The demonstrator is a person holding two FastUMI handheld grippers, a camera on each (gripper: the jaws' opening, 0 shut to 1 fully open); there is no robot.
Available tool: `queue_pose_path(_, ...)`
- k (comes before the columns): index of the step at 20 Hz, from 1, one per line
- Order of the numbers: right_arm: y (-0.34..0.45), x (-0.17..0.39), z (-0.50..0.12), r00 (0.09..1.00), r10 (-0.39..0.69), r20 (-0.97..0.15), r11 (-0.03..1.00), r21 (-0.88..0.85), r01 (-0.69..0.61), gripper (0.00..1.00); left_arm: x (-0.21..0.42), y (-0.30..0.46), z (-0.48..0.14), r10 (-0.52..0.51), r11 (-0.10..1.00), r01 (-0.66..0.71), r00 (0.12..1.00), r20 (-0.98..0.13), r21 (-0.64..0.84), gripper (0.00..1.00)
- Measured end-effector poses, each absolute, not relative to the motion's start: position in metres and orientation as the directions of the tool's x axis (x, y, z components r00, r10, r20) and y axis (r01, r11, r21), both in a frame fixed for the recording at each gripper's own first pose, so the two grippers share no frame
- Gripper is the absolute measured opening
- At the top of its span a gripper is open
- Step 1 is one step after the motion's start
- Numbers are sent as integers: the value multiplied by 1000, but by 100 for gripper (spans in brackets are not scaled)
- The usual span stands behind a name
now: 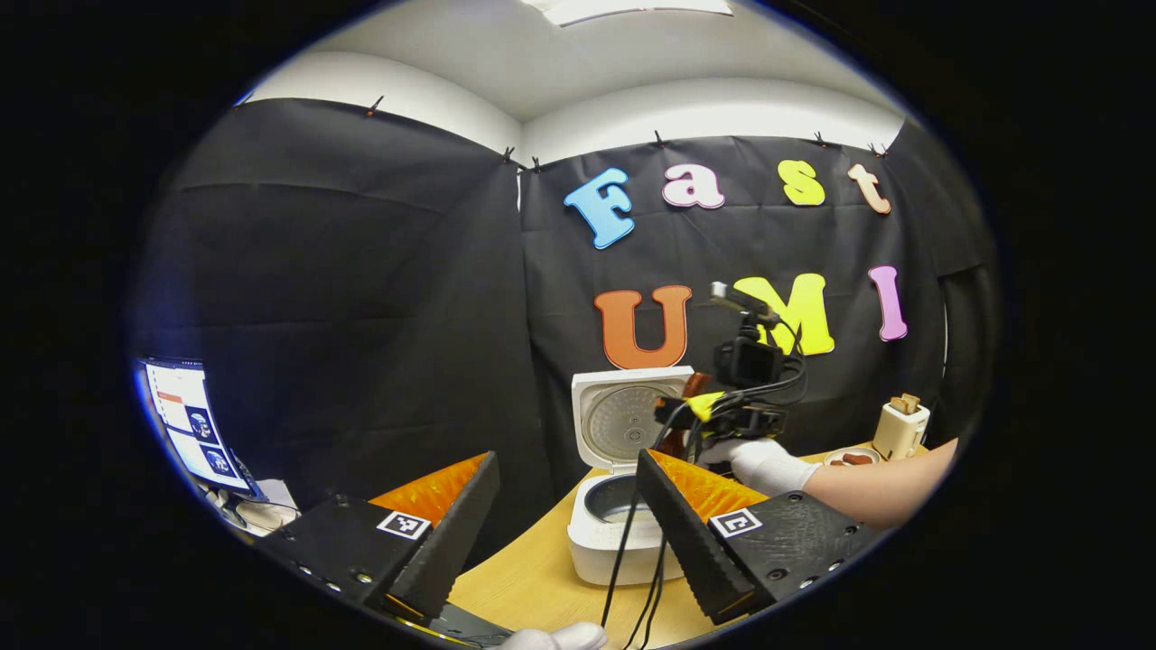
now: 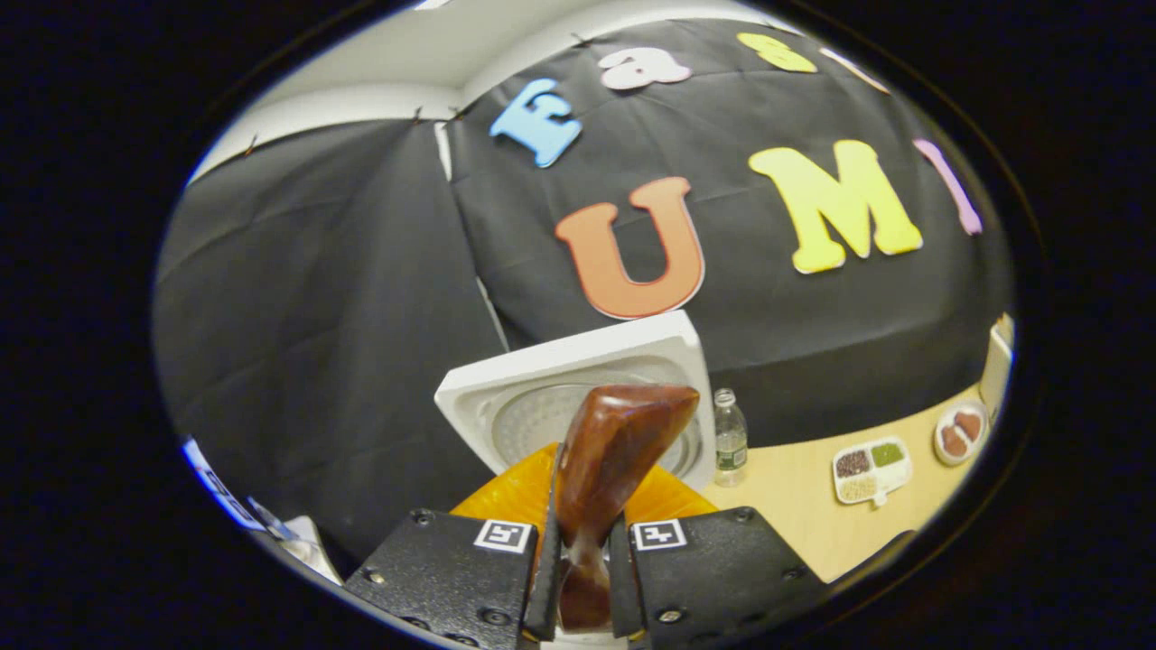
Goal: Close the left gripper, press the button to open the rice cooker; take a wooden spoon from the chopstick holder with the right hand, scoop a spoonful of rice and pour it into the rice cooker, then put the wooden spoon back into the chopstick holder.
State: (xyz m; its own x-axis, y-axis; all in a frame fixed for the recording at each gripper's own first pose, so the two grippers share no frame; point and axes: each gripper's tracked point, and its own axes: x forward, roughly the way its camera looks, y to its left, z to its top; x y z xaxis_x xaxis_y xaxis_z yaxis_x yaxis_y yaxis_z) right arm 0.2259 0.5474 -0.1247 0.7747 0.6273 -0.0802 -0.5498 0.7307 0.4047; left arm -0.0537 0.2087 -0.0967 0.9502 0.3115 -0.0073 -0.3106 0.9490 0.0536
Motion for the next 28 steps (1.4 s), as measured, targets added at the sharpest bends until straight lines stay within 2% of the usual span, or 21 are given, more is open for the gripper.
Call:
queue_pose_path(4, 490, 235, -113, 809, 585, -53, 681, 573, -455, 28, -49, 199, -93, 288, 956, -287, 958, -11, 51, 97)
queue_pose_path(7, 437, 245, -110, 849, 527, -35, 674, 626, -392, 28, -47, 185, -92, 262, 963, -261, 965, -6, 59, 97)
queue_pose_path(9, 400, 250, -108, 873, 487, -28, 689, 626, -365, 25, -43, 175, -92, 238, 969, -237, 971, -5, 63, 97)
queue_pose_path(11, 359, 255, -109, 897, 442, -23, 704, 628, -331, 28, -39, 163, -91, 213, 975, -212, 977, -5, 65, 97)
queue_pose_path(18, 200, 272, -124, 966, 255, -36, 780, 599, -183, 27, -25, 116, -87, 131, 989, -130, 991, -3, 64, 97)
queue_pose_path(19, 176, 274, -127, 972, 229, -43, 794, 587, -161, 24, -23, 111, -85, 124, 990, -124, 992, -1, 62, 97)
queue_pose_path(20, 152, 274, -131, 978, 204, -43, 801, 581, -141, 28, -20, 106, -84, 119, 991, -118, 993, -3, 61, 97)
queue_pose_path(24, 67, 273, -153, 993, 102, -66, 838, 543, -49, 28, -16, 88, -82, 101, 992, -101, 995, 0, 70, 97)
queue_pose_path(28, 1, 272, -173, 996, 15, -90, 829, 557, 38, 28, -9, 74, -83, 88, 993, -87, 996, -13, 75, 97)
